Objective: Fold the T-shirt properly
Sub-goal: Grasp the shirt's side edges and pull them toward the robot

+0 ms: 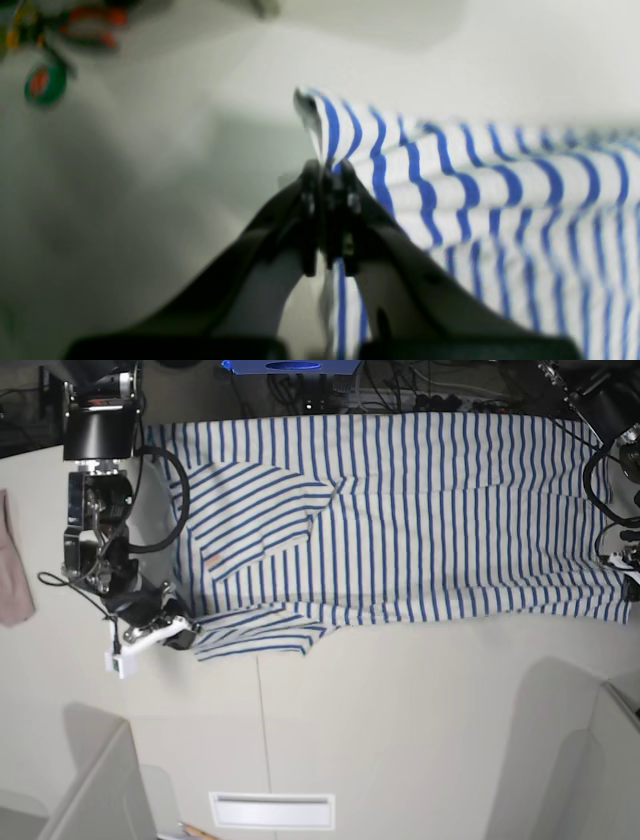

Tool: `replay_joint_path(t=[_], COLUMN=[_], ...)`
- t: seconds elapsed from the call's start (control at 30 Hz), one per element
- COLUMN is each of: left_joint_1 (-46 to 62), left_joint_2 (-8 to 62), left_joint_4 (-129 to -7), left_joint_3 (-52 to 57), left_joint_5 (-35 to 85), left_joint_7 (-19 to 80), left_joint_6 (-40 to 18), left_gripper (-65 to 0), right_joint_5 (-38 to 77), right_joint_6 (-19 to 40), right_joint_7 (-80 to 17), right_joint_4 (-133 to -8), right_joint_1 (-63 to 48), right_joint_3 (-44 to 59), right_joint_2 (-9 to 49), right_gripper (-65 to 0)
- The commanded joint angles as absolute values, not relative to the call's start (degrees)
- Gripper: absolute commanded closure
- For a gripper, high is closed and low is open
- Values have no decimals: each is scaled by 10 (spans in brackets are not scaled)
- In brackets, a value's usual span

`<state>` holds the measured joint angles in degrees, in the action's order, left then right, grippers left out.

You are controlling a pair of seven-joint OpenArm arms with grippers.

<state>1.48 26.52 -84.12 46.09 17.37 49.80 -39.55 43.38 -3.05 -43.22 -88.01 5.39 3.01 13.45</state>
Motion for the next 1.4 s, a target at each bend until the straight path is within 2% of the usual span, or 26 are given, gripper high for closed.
replay_joint_path(t=[0.0, 0.7, 0.87, 1.37], left_joint_1=[14, 140, 167, 223], left_joint_2=[281, 280, 279, 278], left_joint_4=[-851, -945, -974, -972], left_joint_3=[465, 465, 465, 465], left_joint_5=[182, 183, 183, 180], left_joint_7=[482, 482, 482, 480], left_joint_6=[-400, -400, -400, -400], left_gripper=[0, 0, 0, 0], right_joint_5=[440, 441, 441, 441], right_joint_6=[-27, -27, -24, -23], right_joint_7=[-423, -545, -551, -545], right_joint_4=[-898, -1098, -1131, -1149], right_joint_1=[61, -94, -132, -225], right_joint_3=[37, 180, 212, 213], right_joint_2=[141, 89, 58, 42], right_gripper=[0, 0, 0, 0])
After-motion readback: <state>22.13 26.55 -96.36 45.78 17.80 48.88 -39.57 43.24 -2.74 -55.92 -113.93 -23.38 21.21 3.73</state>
